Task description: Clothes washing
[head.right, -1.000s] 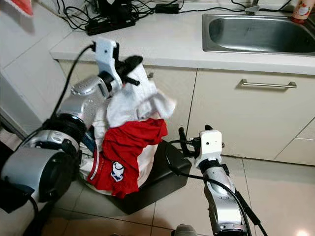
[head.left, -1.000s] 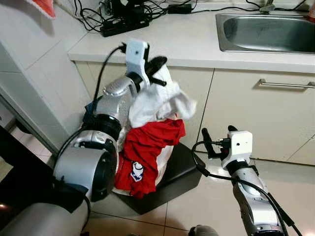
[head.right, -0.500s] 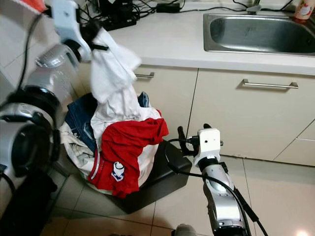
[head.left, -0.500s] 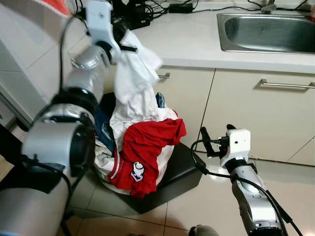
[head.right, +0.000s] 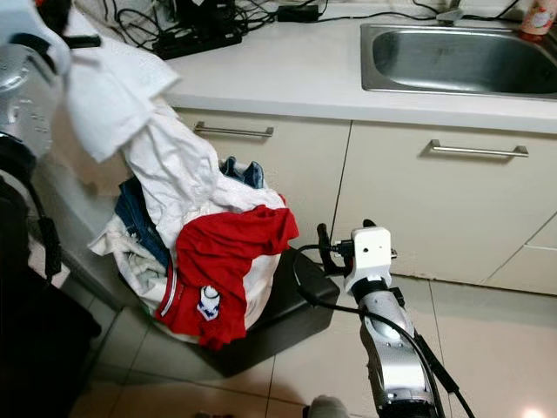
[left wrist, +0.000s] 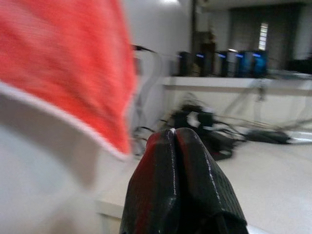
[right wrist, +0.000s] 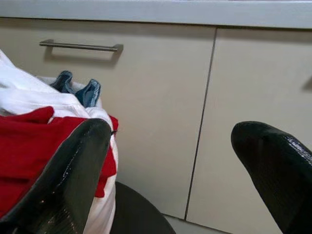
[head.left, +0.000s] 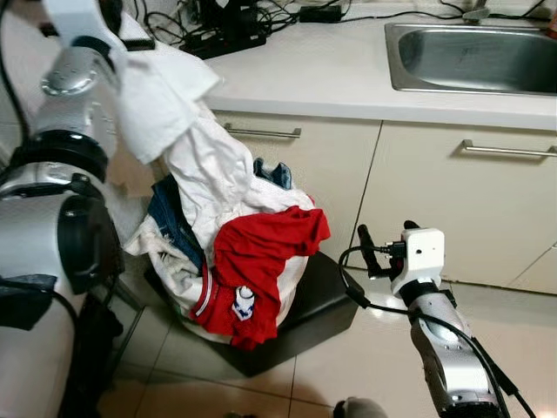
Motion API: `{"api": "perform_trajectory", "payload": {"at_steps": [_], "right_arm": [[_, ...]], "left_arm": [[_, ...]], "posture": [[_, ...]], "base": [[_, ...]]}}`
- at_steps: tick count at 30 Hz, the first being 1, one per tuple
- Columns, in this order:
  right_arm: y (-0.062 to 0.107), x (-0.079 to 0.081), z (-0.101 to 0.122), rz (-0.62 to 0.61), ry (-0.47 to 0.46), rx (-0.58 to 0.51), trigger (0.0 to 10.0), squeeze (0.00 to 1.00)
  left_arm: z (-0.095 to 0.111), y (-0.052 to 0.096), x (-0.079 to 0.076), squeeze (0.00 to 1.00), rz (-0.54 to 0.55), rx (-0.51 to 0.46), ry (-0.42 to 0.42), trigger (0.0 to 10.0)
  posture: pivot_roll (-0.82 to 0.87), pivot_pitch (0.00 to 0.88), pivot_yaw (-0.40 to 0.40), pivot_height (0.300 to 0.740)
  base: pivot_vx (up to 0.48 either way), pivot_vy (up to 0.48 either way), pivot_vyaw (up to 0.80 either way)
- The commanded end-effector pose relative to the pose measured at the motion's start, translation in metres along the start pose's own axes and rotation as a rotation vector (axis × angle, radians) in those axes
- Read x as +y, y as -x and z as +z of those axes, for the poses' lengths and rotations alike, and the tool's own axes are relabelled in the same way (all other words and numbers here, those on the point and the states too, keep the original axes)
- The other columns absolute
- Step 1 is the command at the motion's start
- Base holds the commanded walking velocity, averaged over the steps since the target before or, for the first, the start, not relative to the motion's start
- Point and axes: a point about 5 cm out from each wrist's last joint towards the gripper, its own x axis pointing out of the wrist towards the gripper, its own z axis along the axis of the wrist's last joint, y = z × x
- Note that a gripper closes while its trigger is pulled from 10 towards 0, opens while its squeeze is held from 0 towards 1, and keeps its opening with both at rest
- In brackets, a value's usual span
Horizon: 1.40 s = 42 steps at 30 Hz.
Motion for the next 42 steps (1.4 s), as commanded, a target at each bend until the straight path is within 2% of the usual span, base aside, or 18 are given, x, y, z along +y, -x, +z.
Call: {"api": "perform_trajectory", "payload": {"at_steps": [1,3,5,6,8,13,18,23,26,27,28,29,33,34,35,39,41,42], "right_arm": [[-0.002,-0.002,0.003,-0.006,-0.001,-0.006,10.0,0.0],[-0.002,-0.003,0.003,-0.006,0.001,-0.005,10.0,0.0],[-0.003,-0.003,0.003,-0.005,0.002,-0.004,10.0,0.0],[-0.004,-0.003,0.003,-0.001,0.001,-0.004,10.0,0.0],[-0.005,-0.002,0.003,0.0,0.001,-0.004,10.0,0.0],[-0.006,-0.001,0.004,0.002,-0.004,-0.005,10.0,0.0],[-0.004,0.0,0.002,0.019,-0.006,0.003,10.0,0.0],[-0.004,0.001,0.003,0.034,-0.012,0.0,10.0,0.0],[-0.004,0.002,0.003,0.04,-0.015,-0.003,10.0,0.02],[-0.004,0.002,0.003,0.04,-0.015,-0.003,10.0,0.02],[-0.003,0.002,0.003,0.041,-0.018,-0.002,10.0,0.03],[-0.003,0.002,0.002,0.042,-0.019,-0.002,10.0,0.03],[-0.001,0.002,0.001,0.05,-0.019,0.004,10.0,0.11],[-0.001,0.002,0.001,0.05,-0.019,0.004,10.0,0.11],[-0.002,0.002,0.001,0.05,-0.018,0.005,10.0,0.12],[-0.002,0.002,0.001,0.054,-0.017,0.006,10.0,0.13],[-0.003,0.002,0.0,0.058,-0.017,0.011,10.0,0.15],[-0.003,0.003,0.0,0.059,-0.017,0.011,10.0,0.15]], "left_arm": [[0.025,-0.003,0.009,0.0,0.041,-0.096,0.015,0.0],[0.045,-0.003,0.024,0.0,0.093,-0.173,0.02,0.0],[0.05,-0.003,0.028,0.0,0.101,-0.19,0.021,0.0],[0.052,-0.002,0.031,0.0,0.096,-0.193,-0.008,0.0],[0.049,-0.002,0.031,0.0,0.088,-0.181,-0.028,0.0],[0.02,0.004,0.034,0.0,0.082,-0.1,-0.078,0.0],[0.031,0.006,0.042,0.0,0.097,-0.181,-0.047,0.0],[0.022,0.009,0.047,0.0,0.085,-0.14,-0.114,0.0],[0.018,0.015,0.066,0.0,0.15,-0.12,-0.129,0.0],[0.018,0.015,0.066,0.0,0.15,-0.12,-0.129,0.0],[0.022,0.019,0.081,0.0,0.211,-0.132,-0.151,0.0],[0.025,0.021,0.087,0.0,0.237,-0.142,-0.161,0.0],[0.061,0.036,0.131,0.0,0.421,-0.262,-0.194,0.0],[0.061,0.036,0.131,0.0,0.421,-0.262,-0.194,0.0],[0.07,0.04,0.14,0.0,0.457,-0.288,-0.197,0.0],[0.078,0.044,0.148,0.0,0.479,-0.302,-0.218,0.0],[0.063,0.039,0.14,0.0,0.415,-0.233,-0.214,0.0],[0.054,0.036,0.131,0.0,0.357,-0.201,-0.228,0.0]], "posture": [[-0.28,0.0,0.109,0.74],[-0.28,0.0,0.103,0.74],[-0.28,0.0,0.1,0.74],[-0.27,0.0,0.097,0.74],[-0.27,0.0,0.097,0.74],[-0.26,0.0,0.097,0.74],[-0.26,0.0,0.09,0.74],[-0.25,0.0,0.091,0.74],[-0.25,0.0,0.091,0.74],[-0.25,0.0,0.091,0.74],[-0.25,0.0,0.09,0.74],[-0.25,0.0,0.09,0.74],[-0.24,0.0,0.084,0.74],[-0.24,0.0,0.084,0.74],[-0.24,0.0,0.082,0.74],[-0.23,0.0,0.077,0.74],[-0.23,0.0,0.076,0.74],[-0.23,0.0,0.075,0.74]], "base": [[0.0,0.0,0.66],[0.0,0.0,0.65],[0.0,0.0,0.63],[0.0,0.0,0.59],[0.0,0.0,0.59],[0.0,0.0,0.59],[0.0,0.0,0.58],[0.0,0.0,0.57],[0.0,0.0,0.56],[0.0,0.0,0.55],[0.0,0.0,0.55],[0.0,0.0,0.55],[0.0,0.0,0.55],[0.0,0.0,0.55],[0.0,0.0,0.55],[0.0,0.0,0.55],[0.0,0.0,0.55],[0.0,0.0,0.55]]}}
